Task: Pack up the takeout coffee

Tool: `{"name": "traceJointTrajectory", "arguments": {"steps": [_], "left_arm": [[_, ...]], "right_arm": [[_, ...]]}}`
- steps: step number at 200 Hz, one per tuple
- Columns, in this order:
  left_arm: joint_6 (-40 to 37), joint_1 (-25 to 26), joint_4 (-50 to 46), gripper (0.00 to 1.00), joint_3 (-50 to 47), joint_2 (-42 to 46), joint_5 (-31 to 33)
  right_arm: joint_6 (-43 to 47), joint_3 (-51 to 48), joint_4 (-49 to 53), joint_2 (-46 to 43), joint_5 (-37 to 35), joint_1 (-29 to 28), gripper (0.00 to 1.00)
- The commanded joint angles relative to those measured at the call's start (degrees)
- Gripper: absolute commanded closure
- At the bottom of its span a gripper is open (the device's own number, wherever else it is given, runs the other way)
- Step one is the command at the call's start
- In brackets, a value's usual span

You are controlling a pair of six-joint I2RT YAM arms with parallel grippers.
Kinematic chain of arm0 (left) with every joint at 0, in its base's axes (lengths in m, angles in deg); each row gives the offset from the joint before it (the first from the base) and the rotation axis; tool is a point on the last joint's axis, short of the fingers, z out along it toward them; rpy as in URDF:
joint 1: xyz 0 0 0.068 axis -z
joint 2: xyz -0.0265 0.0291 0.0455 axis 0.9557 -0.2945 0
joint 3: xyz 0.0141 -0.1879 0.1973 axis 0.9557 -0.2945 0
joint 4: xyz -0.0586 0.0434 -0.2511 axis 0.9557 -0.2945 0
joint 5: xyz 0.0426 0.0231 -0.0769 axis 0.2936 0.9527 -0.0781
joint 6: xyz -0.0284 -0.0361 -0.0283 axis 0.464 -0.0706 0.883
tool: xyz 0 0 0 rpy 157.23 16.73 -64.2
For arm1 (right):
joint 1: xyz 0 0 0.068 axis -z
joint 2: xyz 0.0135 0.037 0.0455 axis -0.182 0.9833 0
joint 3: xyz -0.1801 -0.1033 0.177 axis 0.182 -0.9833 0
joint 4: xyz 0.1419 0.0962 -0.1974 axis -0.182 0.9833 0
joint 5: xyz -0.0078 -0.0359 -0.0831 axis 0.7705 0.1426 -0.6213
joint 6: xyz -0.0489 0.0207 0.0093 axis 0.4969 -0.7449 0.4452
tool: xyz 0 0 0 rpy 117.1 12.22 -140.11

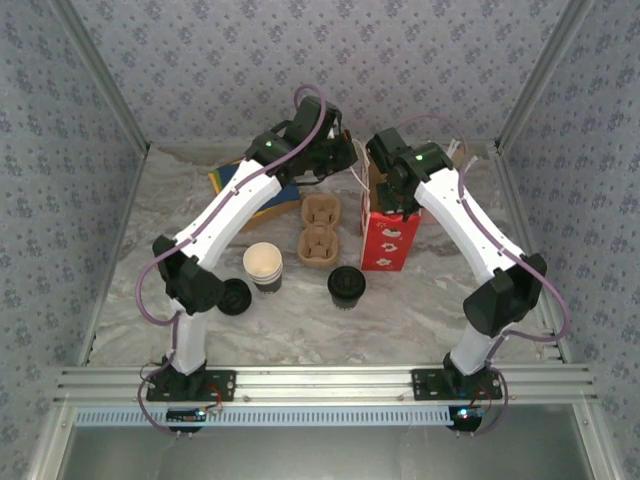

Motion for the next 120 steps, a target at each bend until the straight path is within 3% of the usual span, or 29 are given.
{"name": "traceJointTrajectory", "arguments": {"steps": [1,120], "left_arm": [[0.6,0.7,2.0,1.0,-0.8,1.1,-0.7],[0.9,1.0,5.6,1.0,-5.0,2.9,-2.4]], "right_arm": [[-1.4,1.4,2.7,0.6,2.4,-0.1,0.86],[-2.8,1.1,1.1,2.4,12.4,4.7,0.85]]}}
